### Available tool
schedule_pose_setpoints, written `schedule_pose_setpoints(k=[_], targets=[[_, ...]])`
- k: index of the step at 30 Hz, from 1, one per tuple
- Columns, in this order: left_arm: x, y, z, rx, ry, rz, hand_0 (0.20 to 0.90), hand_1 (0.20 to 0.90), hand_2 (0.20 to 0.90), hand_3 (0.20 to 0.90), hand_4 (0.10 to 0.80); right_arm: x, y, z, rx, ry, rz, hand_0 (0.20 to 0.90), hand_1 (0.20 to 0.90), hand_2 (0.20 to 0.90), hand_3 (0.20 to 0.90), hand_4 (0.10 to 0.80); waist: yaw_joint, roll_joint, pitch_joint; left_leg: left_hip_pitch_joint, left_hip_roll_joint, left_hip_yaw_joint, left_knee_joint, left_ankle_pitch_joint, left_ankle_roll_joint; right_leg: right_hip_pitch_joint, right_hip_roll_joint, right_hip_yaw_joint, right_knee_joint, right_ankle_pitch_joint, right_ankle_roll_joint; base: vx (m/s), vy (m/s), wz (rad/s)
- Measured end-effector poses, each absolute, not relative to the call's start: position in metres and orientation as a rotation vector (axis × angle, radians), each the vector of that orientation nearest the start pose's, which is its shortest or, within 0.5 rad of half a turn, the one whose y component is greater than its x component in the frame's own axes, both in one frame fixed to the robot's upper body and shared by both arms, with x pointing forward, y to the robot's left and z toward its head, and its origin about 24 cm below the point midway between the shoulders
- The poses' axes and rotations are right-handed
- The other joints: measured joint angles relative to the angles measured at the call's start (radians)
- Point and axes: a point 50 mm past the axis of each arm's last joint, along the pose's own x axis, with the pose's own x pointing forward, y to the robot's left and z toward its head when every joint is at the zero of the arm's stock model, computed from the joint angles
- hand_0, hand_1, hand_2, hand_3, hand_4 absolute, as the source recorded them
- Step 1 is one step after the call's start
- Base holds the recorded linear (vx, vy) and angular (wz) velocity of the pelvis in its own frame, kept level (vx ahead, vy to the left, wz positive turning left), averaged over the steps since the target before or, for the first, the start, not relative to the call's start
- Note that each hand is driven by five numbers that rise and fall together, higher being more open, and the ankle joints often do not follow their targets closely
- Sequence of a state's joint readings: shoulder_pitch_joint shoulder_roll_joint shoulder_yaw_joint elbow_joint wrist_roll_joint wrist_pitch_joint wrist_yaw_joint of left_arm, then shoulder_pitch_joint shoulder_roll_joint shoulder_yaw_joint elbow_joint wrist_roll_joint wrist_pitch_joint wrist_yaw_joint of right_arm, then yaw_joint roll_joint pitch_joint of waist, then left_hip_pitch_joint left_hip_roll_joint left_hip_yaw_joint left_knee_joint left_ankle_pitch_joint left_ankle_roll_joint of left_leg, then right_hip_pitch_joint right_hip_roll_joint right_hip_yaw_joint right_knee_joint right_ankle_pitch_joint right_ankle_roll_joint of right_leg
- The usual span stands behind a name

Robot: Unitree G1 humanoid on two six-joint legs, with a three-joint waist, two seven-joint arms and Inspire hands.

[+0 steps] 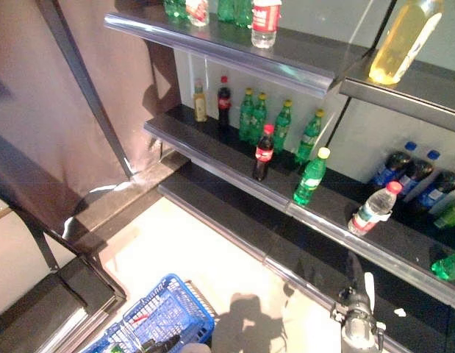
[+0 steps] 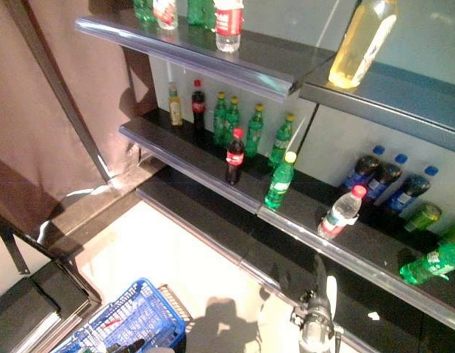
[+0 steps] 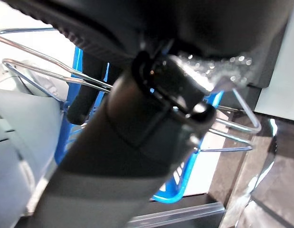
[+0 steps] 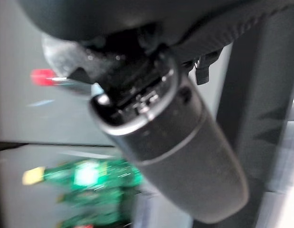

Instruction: Pick up the drink and place into the basket.

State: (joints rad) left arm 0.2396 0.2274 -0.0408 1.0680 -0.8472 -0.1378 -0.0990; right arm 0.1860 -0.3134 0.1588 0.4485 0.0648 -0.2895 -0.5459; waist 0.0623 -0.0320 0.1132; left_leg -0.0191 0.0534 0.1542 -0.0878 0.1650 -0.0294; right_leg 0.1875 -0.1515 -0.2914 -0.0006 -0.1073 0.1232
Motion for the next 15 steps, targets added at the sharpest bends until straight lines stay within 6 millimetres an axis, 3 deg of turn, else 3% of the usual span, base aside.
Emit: schedule_pose_setpoints(k=[3, 6, 11, 15], targets=[[0.032, 0.242, -0.158, -0.516, 0.995, 0.596, 0.3, 0.3, 0.3, 0.2, 0.1, 0.172, -0.232, -0.04, -0.355, 0.21, -0.463, 0.9, 0.9, 0.9, 0.9, 0.8, -0.026, -0.002, 0.001, 0.002, 0.002, 0.004, -0.001, -0.002, -0.001, 0.0, 0.0, 0.004, -0.001, 0.0, 0.0, 0.012, 0.021, -0.05], [0.024, 0.24, -0.158, -0.534, 0.997, 0.62, 0.3, 0.3, 0.3, 0.2, 0.1, 0.168, -0.239, -0.012, -0.388, 0.09, -0.515, 0.9, 0.9, 0.9, 0.9, 0.8, -0.046, 0.005, 0.005, 0.004, 0.003, 0.016, -0.006, -0.005, -0.002, -0.004, -0.001, 0.015, -0.001, 0.001, 0.0, 0.022, 0.019, -0.12], [0.021, 0.238, -0.159, -0.554, 0.999, 0.633, 0.3, 0.3, 0.3, 0.2, 0.1, 0.169, -0.253, 0.011, -0.442, -0.041, -0.688, 0.9, 0.9, 0.9, 0.9, 0.8, -0.061, 0.013, 0.009, 0.014, 0.009, 0.038, -0.006, -0.009, -0.005, -0.008, -0.003, 0.028, -0.002, 0.005, 0.002, 0.018, 0.007, -0.15], [0.018, 0.234, -0.16, -0.561, 1.008, 0.631, 0.3, 0.3, 0.3, 0.2, 0.1, 0.171, -0.251, 0.034, -0.445, -0.178, -0.76, 0.9, 0.9, 0.9, 0.9, 0.8, -0.067, 0.029, 0.003, 0.015, 0.013, 0.058, -0.006, -0.011, -0.005, -0.018, -0.008, 0.028, -0.002, 0.011, 0.006, 0.026, -0.008, -0.15]])
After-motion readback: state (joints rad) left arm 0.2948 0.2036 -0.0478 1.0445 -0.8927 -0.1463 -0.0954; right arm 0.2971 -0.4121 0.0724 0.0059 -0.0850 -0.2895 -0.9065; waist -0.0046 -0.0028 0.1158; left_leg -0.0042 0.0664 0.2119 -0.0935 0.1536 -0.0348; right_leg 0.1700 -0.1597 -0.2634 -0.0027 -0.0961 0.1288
